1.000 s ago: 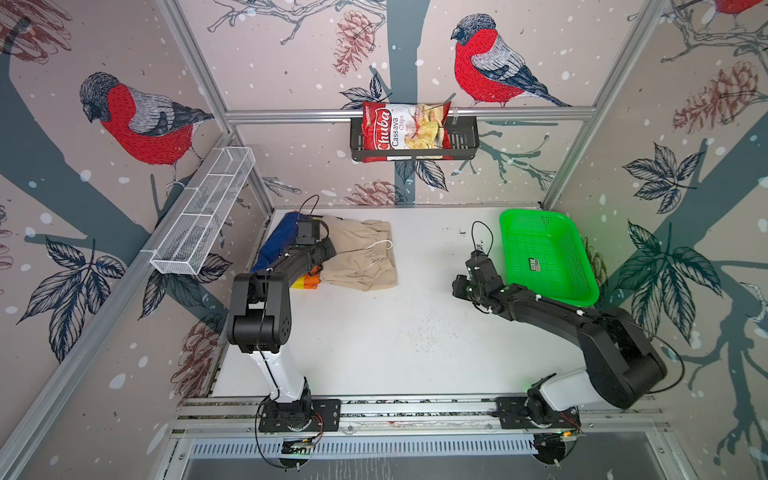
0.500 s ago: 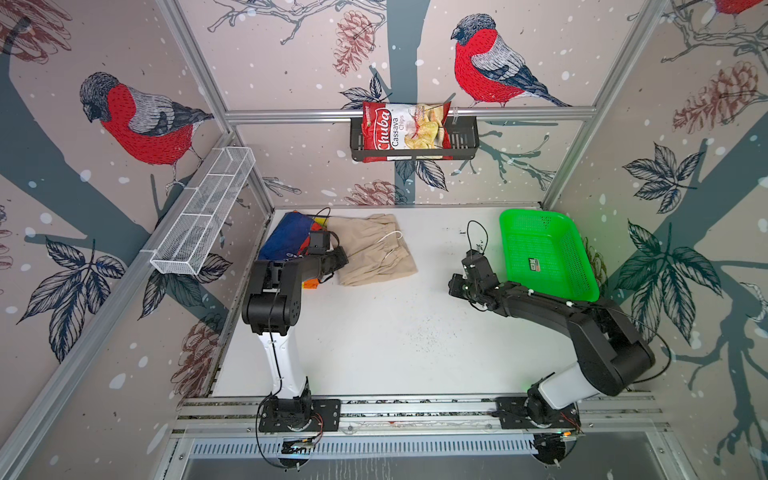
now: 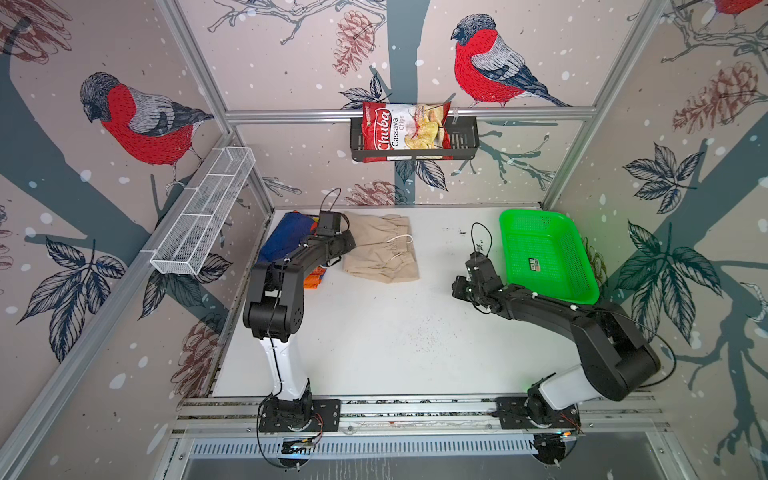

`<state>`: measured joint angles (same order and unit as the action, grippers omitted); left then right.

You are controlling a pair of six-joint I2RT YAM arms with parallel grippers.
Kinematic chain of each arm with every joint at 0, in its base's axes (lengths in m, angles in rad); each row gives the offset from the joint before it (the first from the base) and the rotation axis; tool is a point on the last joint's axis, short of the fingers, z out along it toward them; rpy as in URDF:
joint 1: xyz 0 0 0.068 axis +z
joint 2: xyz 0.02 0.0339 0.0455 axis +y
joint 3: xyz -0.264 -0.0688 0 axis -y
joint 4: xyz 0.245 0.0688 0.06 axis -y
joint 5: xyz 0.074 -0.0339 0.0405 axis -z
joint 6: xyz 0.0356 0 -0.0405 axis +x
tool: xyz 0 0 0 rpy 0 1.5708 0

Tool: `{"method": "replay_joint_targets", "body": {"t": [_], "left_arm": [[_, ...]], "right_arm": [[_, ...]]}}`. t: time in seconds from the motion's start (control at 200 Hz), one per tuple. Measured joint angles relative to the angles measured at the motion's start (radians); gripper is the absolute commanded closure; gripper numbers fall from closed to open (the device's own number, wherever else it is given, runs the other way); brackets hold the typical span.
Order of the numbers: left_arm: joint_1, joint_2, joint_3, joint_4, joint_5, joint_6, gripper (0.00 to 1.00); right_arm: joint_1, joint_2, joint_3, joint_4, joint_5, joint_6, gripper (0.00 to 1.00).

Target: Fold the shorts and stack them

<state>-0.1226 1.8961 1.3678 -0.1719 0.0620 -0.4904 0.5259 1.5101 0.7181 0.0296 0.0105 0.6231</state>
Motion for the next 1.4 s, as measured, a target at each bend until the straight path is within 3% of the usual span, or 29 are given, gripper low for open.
{"method": "replay_joint_targets", "body": {"t": [0.3,0.495,0.805,0.955,1.121,1.241,1.401], "left_arm": [[0.155,-0.034,0.022,-0.072,-0.087,0.053,1.00],[0.193,0.023,-0.007,-0.055,-0.143,0.100,1.00],[0.200,0.090,-0.181,0.128,-0.049,0.042,1.00],[0.157,0.074,-0.217,0.167,0.007,-0.012,1.00],[0.044,0.069,-0.215,0.163,0.072,-0.073,1.00],[-0.036,0.069,-0.155,0.109,0.110,-0.114,1.00],[-0.069,0.043,-0.044,0.024,0.110,-0.142,1.00]], "right_arm": [[-0.004,0.020,-0.001,0.013,-0.006,0.000,0.79],[-0.005,0.031,0.000,0.014,-0.011,0.001,0.80],[-0.009,0.030,0.006,0.013,-0.012,0.004,0.81],[-0.014,0.011,0.005,0.010,-0.011,0.004,0.81],[-0.018,-0.018,0.002,0.005,-0.011,0.004,0.81],[-0.032,-0.039,0.002,-0.005,-0.007,0.003,0.81],[-0.047,-0.094,-0.027,-0.006,0.000,0.001,0.81]]}}
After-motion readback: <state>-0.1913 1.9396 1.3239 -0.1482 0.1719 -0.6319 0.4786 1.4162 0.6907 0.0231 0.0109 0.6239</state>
